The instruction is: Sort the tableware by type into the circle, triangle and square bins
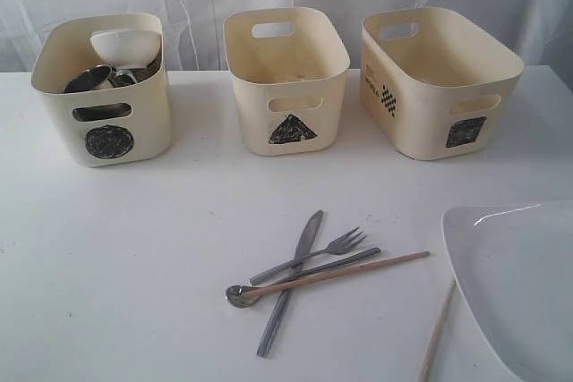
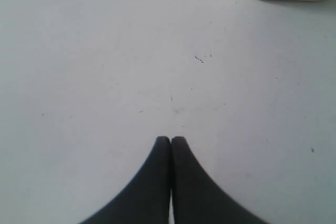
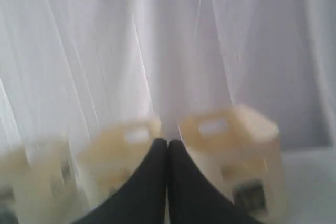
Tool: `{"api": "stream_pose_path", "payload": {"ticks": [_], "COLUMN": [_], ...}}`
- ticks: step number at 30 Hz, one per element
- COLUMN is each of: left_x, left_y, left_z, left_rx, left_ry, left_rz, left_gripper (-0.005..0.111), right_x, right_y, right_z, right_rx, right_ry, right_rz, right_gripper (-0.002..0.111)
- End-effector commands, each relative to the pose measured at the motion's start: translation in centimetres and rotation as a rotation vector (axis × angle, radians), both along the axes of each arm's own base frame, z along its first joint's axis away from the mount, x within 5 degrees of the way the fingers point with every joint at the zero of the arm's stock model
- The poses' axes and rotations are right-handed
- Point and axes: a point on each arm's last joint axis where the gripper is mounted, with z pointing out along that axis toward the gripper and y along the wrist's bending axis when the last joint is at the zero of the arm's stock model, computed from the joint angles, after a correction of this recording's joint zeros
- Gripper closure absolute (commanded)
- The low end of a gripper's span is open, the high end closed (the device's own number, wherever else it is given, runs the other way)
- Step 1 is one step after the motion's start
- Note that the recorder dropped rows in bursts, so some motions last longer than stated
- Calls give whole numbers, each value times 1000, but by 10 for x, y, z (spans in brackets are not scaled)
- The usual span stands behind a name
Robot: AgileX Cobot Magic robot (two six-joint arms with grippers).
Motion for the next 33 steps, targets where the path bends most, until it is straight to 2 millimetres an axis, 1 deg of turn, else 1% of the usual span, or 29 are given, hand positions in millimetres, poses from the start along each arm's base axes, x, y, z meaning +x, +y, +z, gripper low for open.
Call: {"api": "stream_pose_path", "payload": {"ticks": [1, 3, 5, 6, 7, 8, 9, 10, 11, 12, 13, 14, 15, 16, 17, 18, 19, 20, 21, 22, 23, 24, 25, 26, 27, 29, 30, 32, 33], "left_x": [-1, -1, -1, -1, -1, -1, -1, -1, -1, -1, -1, -1, -1, -1, -1, -1, -1, -1, -1, -1, -1, -1, -1, -1, -1, -1, -1, -1, -1], "left_y": [0, 0, 0, 0, 0, 0, 0, 0, 0, 0, 0, 0, 0, 0, 0, 0, 0, 0, 0, 0, 0, 0, 0, 0, 0, 0, 0, 0, 0], "left_z": [-3, -3, -3, -3, -3, -3, -3, -3, -3, -3, -3, -3, -3, -3, -3, -3, -3, -3, -3, -3, -3, -3, -3, -3, -3, -3, -3, -3, -3], "left_rx": [-9, -9, -9, -9, -9, -9, -9, -9, -9, -9, -9, -9, -9, -9, -9, -9, -9, -9, -9, -9, -9, -9, -9, -9, -9, -9, -9, -9, -9], "left_ry": [23, 23, 23, 23, 23, 23, 23, 23, 23, 23, 23, 23, 23, 23, 23, 23, 23, 23, 23, 23, 23, 20, 20, 20, 19, 19, 19, 19, 19], "left_rz": [8, 8, 8, 8, 8, 8, 8, 8, 8, 8, 8, 8, 8, 8, 8, 8, 8, 8, 8, 8, 8, 8, 8, 8, 8, 8, 8, 8, 8], "left_gripper": [107, 107, 107, 107, 107, 107, 107, 107, 107, 107, 107, 107, 107, 107, 107, 107, 107, 107, 107, 107, 107, 107, 107, 107, 107, 107, 107, 107, 107], "right_x": [-27, -37, -47, -50, -50, -49, -46, -41, -26, -2, 33, 65, 107, 145, 180, 203, 223, 252, 262, 269, 276, 276, 269, 262, 241, 214, 191, 176, 173], "right_y": [-12, -23, -27, -27, -24, -19, -10, -3, 13, 28, 40, 47, 50, 46, 37, 28, 17, -5, -17, -22, -26, -21, -7, 1, 18, 45, 74, 101, 111], "right_z": [42, 49, 71, 93, 110, 129, 159, 178, 209, 231, 244, 244, 235, 217, 193, 172, 147, 100, 76, 57, 34, 30, 27, 27, 25, 23, 18, 10, 5], "right_rx": [187, 325, 485, 579, 596, 569, 448, 335, 93, -128, -306, -453, -578, -648, -732, -802, -893, -1058, -1113, -1094, -876, -734, -549, -480, -403, -315, -203, -135, -129], "right_ry": [-559, -692, -778, -792, -785, -776, -769, -771, -767, -731, -658, -565, -404, -217, -7, 158, 341, 670, 861, 974, 1094, 1113, 1167, 1218, 1379, 1577, 1684, 1686, 1659], "right_rz": [-42, -79, -8, 86, 144, 188, 215, 227, 247, 261, 270, 267, 235, 177, 86, 10, -63, -161, -210, -226, -285, -289, -247, -205, -85, 149, 380, 553, 574], "right_gripper": [108, 108, 108, 108, 108, 108, 108, 108, 108, 108, 108, 108, 108, 108, 108, 108, 108, 108, 108, 108, 108, 108, 108, 108, 108, 108, 108, 108, 108]}}
